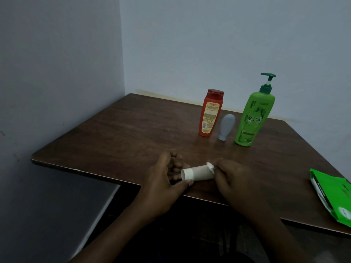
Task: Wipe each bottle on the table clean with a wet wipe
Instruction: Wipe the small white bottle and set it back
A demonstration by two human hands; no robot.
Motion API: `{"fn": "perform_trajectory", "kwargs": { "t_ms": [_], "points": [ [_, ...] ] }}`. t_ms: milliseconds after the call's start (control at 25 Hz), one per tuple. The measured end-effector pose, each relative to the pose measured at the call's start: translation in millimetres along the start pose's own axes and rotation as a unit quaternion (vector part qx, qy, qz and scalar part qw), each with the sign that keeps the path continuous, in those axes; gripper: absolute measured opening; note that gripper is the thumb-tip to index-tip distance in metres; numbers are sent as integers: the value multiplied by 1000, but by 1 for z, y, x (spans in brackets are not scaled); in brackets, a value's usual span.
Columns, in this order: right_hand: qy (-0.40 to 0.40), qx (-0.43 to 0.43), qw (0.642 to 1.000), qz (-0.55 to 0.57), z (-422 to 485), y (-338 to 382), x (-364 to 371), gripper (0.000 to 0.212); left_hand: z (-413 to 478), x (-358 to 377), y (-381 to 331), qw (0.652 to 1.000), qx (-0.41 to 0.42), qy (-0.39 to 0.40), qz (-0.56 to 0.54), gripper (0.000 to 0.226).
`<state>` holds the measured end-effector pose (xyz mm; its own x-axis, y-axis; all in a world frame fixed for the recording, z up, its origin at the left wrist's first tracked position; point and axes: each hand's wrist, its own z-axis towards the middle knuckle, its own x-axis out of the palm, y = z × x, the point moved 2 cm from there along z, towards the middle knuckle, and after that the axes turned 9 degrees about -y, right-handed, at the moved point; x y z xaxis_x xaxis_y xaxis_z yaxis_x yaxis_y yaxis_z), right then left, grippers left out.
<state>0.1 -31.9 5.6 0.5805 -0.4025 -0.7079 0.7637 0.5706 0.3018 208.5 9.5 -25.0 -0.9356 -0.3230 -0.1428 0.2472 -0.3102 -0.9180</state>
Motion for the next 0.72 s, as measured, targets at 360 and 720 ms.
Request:
{"fn": "perform_trajectory", "kwargs": {
  "t_ms": [360, 720],
  "points": [
    [-34, -46, 998, -10, -11, 34, 20, 35, 0, 2, 0, 1000, -15, -2, -21, 70],
    [-35, 39, 995, 85, -6, -3, 0, 30, 1, 2, -7, 1000, -11, -1, -19, 70]
  ]
}}
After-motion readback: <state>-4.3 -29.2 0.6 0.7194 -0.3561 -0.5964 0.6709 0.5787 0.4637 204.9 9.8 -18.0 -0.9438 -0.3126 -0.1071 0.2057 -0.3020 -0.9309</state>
